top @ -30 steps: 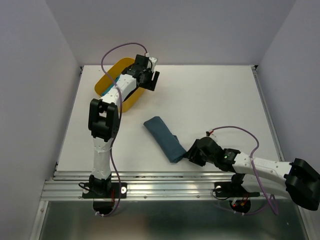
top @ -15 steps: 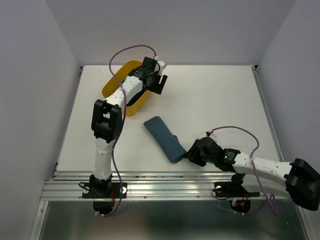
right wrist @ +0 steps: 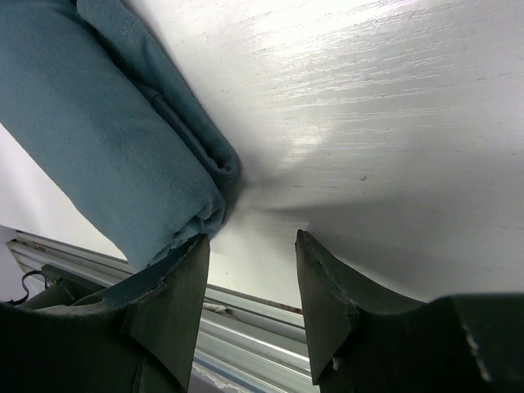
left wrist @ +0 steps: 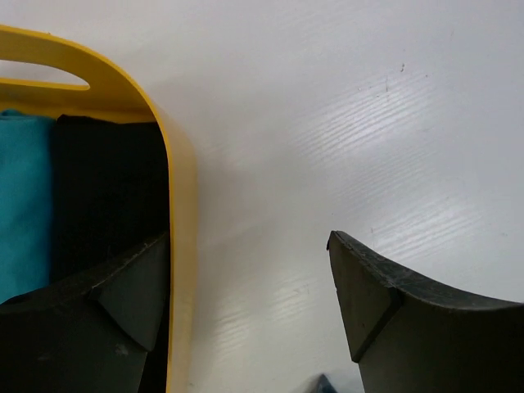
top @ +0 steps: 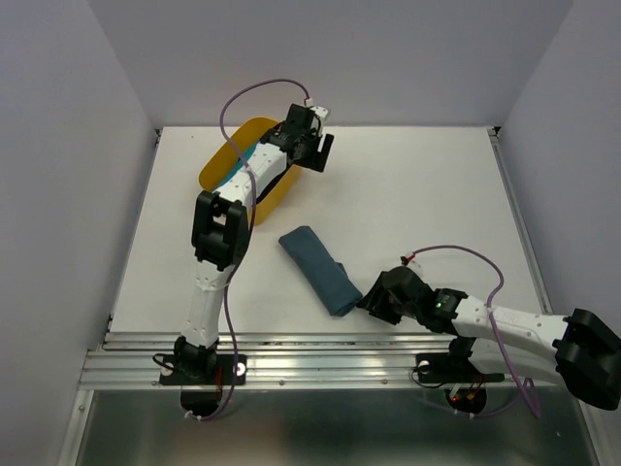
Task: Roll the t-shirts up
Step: Move the bin to the center of the board.
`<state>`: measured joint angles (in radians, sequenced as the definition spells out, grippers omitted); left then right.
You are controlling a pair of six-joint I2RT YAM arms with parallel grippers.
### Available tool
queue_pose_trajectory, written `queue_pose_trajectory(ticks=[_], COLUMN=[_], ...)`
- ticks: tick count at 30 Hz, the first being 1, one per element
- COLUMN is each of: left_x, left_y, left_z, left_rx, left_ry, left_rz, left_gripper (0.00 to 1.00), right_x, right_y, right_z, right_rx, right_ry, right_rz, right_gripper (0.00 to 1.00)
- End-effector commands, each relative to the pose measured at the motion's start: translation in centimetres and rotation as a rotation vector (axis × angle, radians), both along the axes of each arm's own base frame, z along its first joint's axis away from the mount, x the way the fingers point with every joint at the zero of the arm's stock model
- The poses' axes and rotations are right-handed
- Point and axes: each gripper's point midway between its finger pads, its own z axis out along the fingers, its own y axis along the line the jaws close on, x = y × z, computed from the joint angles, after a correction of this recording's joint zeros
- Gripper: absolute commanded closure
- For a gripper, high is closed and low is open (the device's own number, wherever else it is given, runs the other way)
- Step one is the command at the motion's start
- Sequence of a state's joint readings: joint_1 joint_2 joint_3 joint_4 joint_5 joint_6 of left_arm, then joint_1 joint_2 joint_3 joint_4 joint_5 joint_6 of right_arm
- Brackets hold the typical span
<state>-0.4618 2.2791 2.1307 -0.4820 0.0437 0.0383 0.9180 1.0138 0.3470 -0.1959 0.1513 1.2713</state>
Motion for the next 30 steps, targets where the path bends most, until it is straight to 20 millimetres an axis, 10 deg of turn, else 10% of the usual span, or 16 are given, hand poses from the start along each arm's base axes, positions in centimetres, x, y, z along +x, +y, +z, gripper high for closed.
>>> queue_pose_trajectory(ticks=[1,14,22,30], left_x=[1.1,-4.8,-8.9,-9.7], left_y=[-1.3,-6.4,-5.9,-5.0], left_z=[1.3,2.7,2.7,10.8], left_rx=[-0.041,-0.09,-0.067,-0.12], left_ry=[-0.04,-0.012,0.036,-0.102], left_rz=[0.002,-0.196,-0.249,-0.198], left_gripper=[0.14,0.19,0.22,0.21], right_x=[1.0,1.1,1.2,1.8], right_y=[0.6,0.5,0.6,1.0], right_z=[1.8,1.8,2.0,3.3], right_rx=[0.013,0.007,-0.001,-0.026], right_ry=[-0.052,-0.051,-0.06,-0.101], right_rz=[-0.008,-0.016,-0.005,0.037], right_gripper=[0.48,0.48,0.48,0.45])
